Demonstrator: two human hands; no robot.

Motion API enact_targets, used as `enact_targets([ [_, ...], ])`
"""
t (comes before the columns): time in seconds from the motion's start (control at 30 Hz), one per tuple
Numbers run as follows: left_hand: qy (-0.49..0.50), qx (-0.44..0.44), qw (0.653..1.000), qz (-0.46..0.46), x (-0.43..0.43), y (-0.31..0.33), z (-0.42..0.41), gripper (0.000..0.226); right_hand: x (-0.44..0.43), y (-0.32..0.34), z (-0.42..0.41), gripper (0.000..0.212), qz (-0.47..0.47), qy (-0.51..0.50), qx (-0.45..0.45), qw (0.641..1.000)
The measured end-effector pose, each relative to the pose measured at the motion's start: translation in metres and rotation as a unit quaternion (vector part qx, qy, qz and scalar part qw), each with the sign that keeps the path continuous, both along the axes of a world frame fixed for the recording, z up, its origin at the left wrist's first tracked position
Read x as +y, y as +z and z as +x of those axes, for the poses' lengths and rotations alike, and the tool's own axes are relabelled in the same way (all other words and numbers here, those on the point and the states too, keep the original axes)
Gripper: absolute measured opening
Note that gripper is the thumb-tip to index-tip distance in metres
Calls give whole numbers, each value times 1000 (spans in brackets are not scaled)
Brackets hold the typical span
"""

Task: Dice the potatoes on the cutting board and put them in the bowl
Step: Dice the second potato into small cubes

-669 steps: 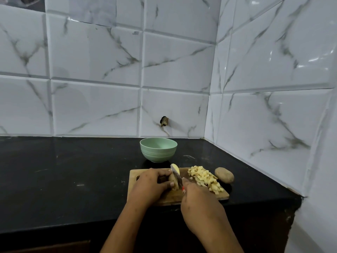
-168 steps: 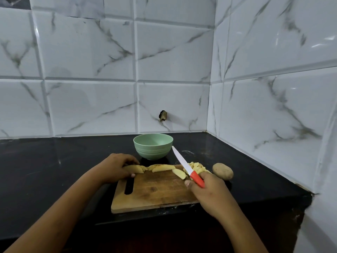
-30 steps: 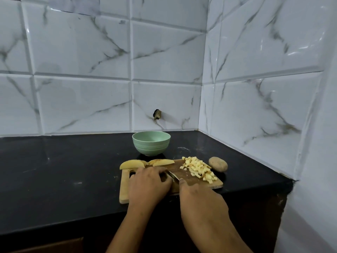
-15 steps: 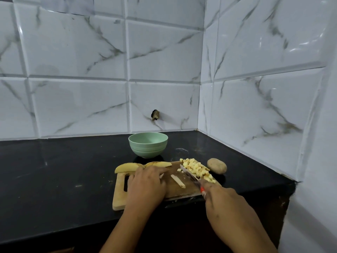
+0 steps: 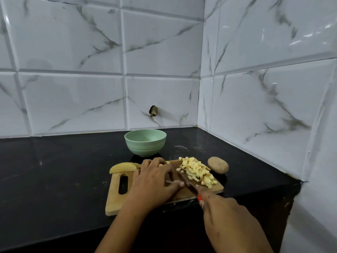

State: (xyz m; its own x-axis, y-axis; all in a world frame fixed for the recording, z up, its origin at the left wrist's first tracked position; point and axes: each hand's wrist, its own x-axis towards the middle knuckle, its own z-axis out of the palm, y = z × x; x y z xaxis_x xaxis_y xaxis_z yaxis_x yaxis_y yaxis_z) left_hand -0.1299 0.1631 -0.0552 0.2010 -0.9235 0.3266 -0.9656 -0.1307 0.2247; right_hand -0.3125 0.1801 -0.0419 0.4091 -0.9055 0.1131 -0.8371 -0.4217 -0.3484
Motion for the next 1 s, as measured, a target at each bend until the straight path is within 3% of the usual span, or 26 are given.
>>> enact_targets([
  [0.2,5,13,997,-78,7,-4,-1,30,-7,4,10,67,64,-13,100,993],
  [0.37,1,49,995,-82,9,-3,1,18,-8,3,17,66,7,1,132,991],
  [0.57,17,52,995,-81,9,-3,1,19,-11,-1,25,65,-104,14,107,989],
  [0.83,17,61,992,-109,13,-4,-1,15,2,-1,21,63,-61,21,97,993],
  [1.0,19,73,990,-116,12,-5,0,13,1,-7,32,64,-106,34,98,989],
])
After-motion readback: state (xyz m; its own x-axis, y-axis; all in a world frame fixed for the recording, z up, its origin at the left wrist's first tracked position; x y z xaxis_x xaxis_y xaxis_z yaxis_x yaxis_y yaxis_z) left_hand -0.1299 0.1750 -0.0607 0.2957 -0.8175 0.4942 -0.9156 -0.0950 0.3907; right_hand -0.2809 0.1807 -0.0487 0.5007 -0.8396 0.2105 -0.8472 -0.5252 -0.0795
